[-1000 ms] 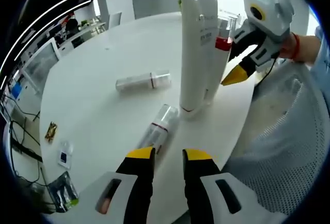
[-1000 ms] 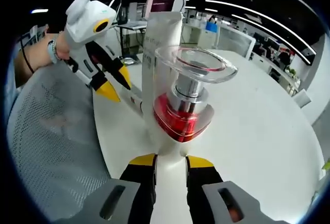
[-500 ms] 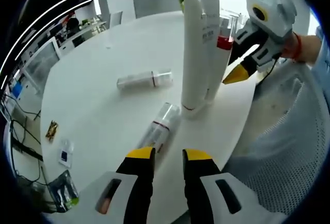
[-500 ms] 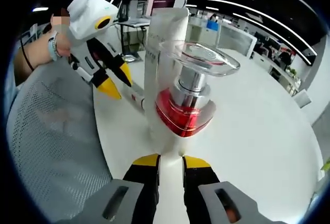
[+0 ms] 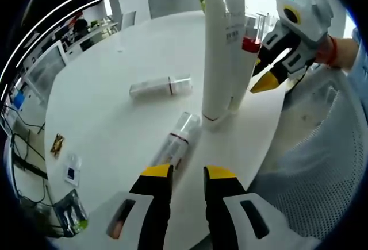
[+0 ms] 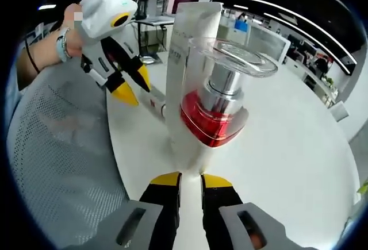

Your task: Arrange the skincare products in the storage area until every visible bottle or jar stands upright without overlapping.

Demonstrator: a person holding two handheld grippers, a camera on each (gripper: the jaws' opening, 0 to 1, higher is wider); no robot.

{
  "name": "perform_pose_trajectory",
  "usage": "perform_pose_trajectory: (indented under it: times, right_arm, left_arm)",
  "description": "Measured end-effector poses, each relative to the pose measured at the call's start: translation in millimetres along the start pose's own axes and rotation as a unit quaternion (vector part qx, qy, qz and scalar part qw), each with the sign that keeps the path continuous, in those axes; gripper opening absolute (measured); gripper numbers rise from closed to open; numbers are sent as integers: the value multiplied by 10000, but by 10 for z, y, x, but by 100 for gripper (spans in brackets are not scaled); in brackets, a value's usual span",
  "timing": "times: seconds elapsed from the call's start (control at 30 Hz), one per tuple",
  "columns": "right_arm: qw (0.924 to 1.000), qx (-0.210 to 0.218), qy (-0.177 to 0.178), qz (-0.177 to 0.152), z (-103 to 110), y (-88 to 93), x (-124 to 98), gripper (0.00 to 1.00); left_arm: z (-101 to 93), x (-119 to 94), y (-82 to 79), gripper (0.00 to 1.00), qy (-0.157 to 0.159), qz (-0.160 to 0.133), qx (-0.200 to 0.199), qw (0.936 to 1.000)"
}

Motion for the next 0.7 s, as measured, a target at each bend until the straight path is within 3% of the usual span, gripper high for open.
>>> perform_pose_trajectory:
  times: [0.3,0.4,0.57,0.7]
  right_arm:
    - [9998,115,-146,62,23,28,15,1]
    - [9975,257,-226,620,18,132,55,6]
    - [9980,275,-167,542,-3,147,55,6]
    - [9979,249,-167,576,-3,147,56,8]
  left_arm:
    - [8,0,5,22,-15,14,-13,10000]
    - [42,-13,7,22,-83,3,-79,9999]
    - [108,-37,8,22,-194,-74,-300,9993]
    - [126,-22,3,24,-444,-9,-44,9990]
Point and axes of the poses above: the point that each gripper's makers call its tool centre point, and the gripper's own axes: x roughly forward along the fingers, z roughly to its left, y roughly out of its underside, the point moved 9 cm from there along -x, roughly backward along the fingers, and after that the axes turned 14 degrees about -x, right-handed, at the moved point
